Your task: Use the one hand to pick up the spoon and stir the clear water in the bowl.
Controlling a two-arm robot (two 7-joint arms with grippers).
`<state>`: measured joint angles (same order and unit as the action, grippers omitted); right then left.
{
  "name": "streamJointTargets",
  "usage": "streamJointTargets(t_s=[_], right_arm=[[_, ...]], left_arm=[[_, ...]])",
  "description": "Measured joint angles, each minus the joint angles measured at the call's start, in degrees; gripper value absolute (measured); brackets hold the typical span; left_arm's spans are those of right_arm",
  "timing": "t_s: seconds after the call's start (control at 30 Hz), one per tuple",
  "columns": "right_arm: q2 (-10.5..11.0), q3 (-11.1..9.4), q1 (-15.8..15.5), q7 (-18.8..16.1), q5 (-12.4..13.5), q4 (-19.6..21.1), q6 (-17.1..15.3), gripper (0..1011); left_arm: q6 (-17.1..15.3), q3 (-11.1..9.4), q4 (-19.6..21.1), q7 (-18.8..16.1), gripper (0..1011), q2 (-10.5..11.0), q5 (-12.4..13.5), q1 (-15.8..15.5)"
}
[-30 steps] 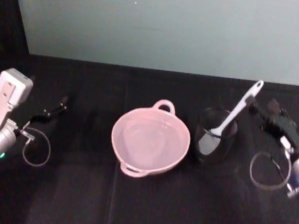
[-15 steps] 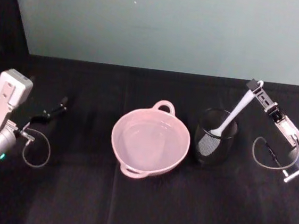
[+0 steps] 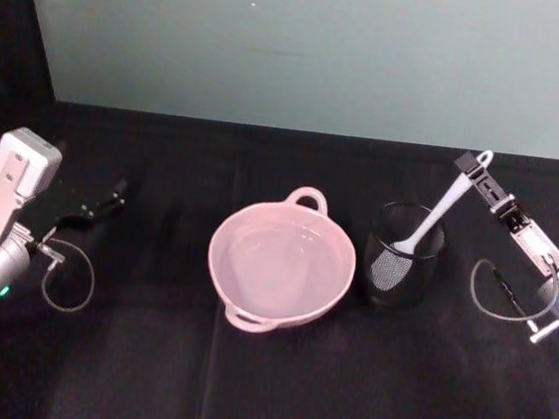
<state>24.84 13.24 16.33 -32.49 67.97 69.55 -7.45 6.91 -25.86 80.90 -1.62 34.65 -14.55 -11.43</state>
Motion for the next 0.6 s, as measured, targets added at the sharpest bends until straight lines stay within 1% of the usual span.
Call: streamJointTargets(t_s=[0.23,0.33,0.43,0.5,0.57,0.6], right_arm=[[1.08,1.85,1.09,-2.57,-1.42,-1.94,2.26,1002],[1.30,2.36,1.53,-3.14,-1.66,-2.53,2.90,971],[1.53,3.03,2.08,-3.60,-2.44,-3.15,4.37,889],[1.61,3.23,2.21,-3.57,-2.91,-3.16,4.98,862],[1.72,3.40,2.35,-3.51,-3.32,-3.07,5.51,786],[1.76,3.45,2.37,-3.48,-3.46,-3.01,5.60,768]], left_arm=[[0.00,0.00,0.00,0.00,1011,0.00,0.01,0.00],[0.00,0.00,0.00,0.00,1011,0.00,0.00,0.00],[0.00,0.00,0.00,0.00,1011,0.00,0.00,0.00],[0.00,0.00,0.00,0.00,1011,0.00,0.00,0.00],[0.00,0.00,0.00,0.00,1011,0.00,0.00,0.00],[0.00,0.00,0.00,0.00,1011,0.00,0.00,0.00]])
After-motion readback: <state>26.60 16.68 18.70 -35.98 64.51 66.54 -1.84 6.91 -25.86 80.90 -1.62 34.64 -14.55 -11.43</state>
